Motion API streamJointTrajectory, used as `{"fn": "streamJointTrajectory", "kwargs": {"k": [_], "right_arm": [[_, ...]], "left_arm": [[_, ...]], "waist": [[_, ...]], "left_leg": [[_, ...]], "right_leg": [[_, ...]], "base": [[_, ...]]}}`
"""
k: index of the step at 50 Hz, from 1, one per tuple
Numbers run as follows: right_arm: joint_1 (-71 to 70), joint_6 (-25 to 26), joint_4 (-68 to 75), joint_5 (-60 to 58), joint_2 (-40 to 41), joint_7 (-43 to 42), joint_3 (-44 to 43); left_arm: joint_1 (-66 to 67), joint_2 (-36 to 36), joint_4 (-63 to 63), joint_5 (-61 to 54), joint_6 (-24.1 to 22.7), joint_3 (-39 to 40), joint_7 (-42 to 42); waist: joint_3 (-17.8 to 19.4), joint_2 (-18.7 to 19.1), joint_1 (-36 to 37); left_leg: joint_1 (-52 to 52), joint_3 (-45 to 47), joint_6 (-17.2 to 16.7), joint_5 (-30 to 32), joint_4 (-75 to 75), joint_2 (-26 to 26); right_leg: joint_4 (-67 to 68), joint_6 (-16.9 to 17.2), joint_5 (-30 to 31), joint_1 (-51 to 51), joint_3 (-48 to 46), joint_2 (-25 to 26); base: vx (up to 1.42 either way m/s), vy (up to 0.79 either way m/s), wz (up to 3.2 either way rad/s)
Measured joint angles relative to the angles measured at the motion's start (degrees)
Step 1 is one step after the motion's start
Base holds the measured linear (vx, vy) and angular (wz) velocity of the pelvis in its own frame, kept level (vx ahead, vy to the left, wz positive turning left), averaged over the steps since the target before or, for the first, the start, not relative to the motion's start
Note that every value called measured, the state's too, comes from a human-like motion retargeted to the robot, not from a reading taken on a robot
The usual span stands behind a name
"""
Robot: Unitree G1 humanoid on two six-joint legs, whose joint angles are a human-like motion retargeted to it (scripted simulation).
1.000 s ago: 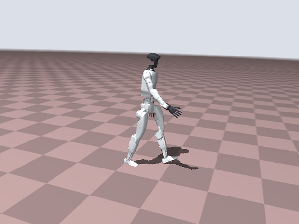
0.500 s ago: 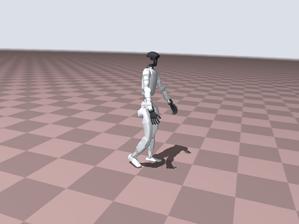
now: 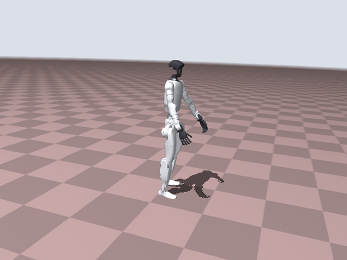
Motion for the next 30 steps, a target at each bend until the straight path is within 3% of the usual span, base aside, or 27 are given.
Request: {"fn": "streamJointTrajectory", "kwargs": {"k": [8, 17, 30], "right_arm": [[-0.2, -1.2, -1.7, 1.5, 0.5, -1.3, 0.4], [1.4, -1.2, 2.6, -0.9, 0.0, -0.7, 1.7], [4.8, -0.6, 4.9, -3.9, -1.9, 1.3, 1.8]], "left_arm": [[9.6, -1.1, 7.4, -3.5, 0.5, 3.7, -1.1], [19.3, -1.5, 6.8, -5.8, -0.6, 6.0, -2.2], [20.4, -0.9, 4.8, -2.5, -0.3, 4.4, -3.0]], "waist": [[-0.2, 0.4, -0.6], [0.9, 0.2, 0.8], [2.3, -0.1, 1.5]], "left_leg": [[0.1, 0.7, 0.1, -0.7, -0.2, 0.0], [-0.8, 0.5, 0.2, -0.9, 0.0, 0.0], [-1.5, -1.7, -0.1, -0.6, 0.0, 0.0]], "right_leg": [[-1.5, 0.0, -0.9, 0.5, 0.6, 0.1], [-1.6, 0.5, -1.0, -0.2, 0.4, 0.2], [-1.0, -0.3, -1.5, -0.3, -1.8, -0.2]], "base": [[0.06, -0.02, -0.07], [0.00, 0.00, 0.00], [0.00, 0.00, 0.09]]}}
